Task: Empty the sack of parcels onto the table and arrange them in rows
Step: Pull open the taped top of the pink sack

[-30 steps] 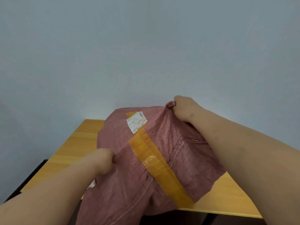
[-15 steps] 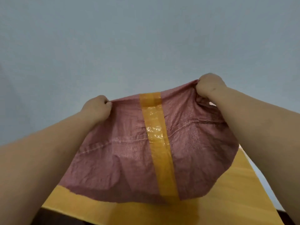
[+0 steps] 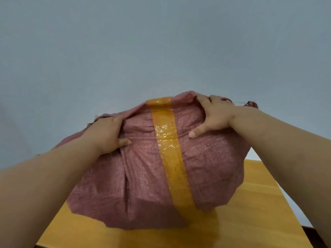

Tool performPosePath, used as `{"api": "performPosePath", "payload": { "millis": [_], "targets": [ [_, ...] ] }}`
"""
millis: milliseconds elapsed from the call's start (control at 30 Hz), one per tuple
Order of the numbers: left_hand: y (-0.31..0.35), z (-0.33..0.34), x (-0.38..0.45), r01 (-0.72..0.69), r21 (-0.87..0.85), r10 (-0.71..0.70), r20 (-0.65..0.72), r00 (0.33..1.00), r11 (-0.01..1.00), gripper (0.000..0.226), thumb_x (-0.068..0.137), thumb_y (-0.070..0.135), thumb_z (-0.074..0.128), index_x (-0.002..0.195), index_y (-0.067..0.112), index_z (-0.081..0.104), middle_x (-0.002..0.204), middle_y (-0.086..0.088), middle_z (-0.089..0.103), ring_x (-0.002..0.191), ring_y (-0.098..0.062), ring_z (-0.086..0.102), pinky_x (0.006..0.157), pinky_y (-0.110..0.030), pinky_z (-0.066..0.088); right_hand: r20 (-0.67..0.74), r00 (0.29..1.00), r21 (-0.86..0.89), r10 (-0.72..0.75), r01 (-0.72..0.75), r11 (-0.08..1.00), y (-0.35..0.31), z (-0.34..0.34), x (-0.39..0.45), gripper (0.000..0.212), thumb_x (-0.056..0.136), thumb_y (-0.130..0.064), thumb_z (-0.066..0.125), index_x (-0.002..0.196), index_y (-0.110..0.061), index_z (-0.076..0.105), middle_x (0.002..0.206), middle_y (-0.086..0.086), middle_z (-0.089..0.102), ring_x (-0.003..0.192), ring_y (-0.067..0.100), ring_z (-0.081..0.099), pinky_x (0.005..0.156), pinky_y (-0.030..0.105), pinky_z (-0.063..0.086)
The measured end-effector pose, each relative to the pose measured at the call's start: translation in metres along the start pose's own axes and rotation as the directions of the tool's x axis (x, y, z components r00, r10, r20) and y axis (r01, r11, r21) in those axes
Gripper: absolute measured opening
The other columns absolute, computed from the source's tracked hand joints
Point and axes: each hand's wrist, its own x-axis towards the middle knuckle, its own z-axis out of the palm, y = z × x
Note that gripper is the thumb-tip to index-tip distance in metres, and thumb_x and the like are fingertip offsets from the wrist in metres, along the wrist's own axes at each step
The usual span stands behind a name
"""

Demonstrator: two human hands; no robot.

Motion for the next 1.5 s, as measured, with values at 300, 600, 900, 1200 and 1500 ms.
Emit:
{"api": "performPosePath", "payload": {
  "millis": [300, 600, 900, 1200, 1500],
  "targets": [
    [0.003, -0.010, 0.050, -0.111, 0.098, 0.117, -0.066, 0.991, 0.989, 0.037, 0.100, 0.041, 0.048, 0.115, 0.012, 0.066, 0.108, -0.015, 0.065, 0.106, -0.034, 0.059, 0.086, -0.038, 0.047, -0.094, 0.994, -0.415, -0.063, 0.018, 0.910, -0.046, 0.007, 0.011, 0.058, 0.081, -0.054, 0.064, 0.131, -0.031, 0.043, 0.121, 0.002, 0.058, 0.113, 0.026, 0.057, 0.099, 0.047, 0.030],
    [-0.018, -0.096, 0.107, 0.062, -0.036, -0.071, -0.395, 0.916, 0.997, 0.039, 0.100, 0.044, 0.048, 0.115, 0.015, 0.069, 0.117, -0.022, 0.057, 0.112, -0.042, 0.054, 0.087, -0.044, 0.044, -0.607, 0.786, -0.142, 0.112, -0.246, 0.959, -0.052, -0.061, 0.042, 0.026, 0.097, -0.028, 0.043, 0.110, -0.020, 0.063, 0.119, 0.017, 0.064, 0.113, 0.038, 0.058, 0.082, 0.039, 0.042],
    [-0.009, -0.086, 0.124, 0.080, -0.487, -0.154, -0.113, 0.982, 0.870, 0.045, 0.103, 0.033, 0.032, 0.103, -0.001, 0.062, 0.103, -0.026, 0.070, 0.092, -0.040, 0.069, 0.087, -0.047, 0.055, -0.485, 0.841, 0.130, 0.240, -0.202, 0.971, -0.054, -0.066, 0.080, 0.028, 0.094, -0.005, 0.043, 0.114, 0.004, 0.060, 0.127, 0.028, 0.058, 0.119, 0.041, 0.054, 0.094, 0.038, 0.043],
    [-0.018, -0.065, 0.124, -0.114, -0.073, 0.120, 0.086, 0.989, 0.991, 0.133, 0.054, 0.078, 0.070, 0.157, 0.024, 0.006, 0.158, -0.007, 0.028, 0.144, -0.029, 0.029, 0.117, -0.055, 0.025, -0.531, 0.736, 0.441, 0.420, -0.184, 0.879, -0.027, -0.064, 0.077, 0.029, 0.093, -0.004, 0.037, 0.117, 0.001, 0.052, 0.123, 0.028, 0.057, 0.114, 0.044, 0.052, 0.086, 0.038, 0.040],
    [-0.034, -0.018, 0.116, -0.086, 0.267, 0.086, 0.014, 0.996, 0.960, 0.008, 0.089, 0.033, 0.054, 0.087, 0.027, 0.050, 0.106, -0.003, 0.066, 0.099, -0.027, 0.063, 0.079, -0.036, 0.053, -0.063, 0.974, 0.226, 0.217, -0.198, 0.954, -0.041, -0.024, 0.069, 0.098, 0.063, -0.078, 0.069, 0.141, -0.023, 0.044, 0.138, 0.011, 0.042, 0.128, 0.035, 0.046, 0.103, 0.045, 0.041]
  ]
}}
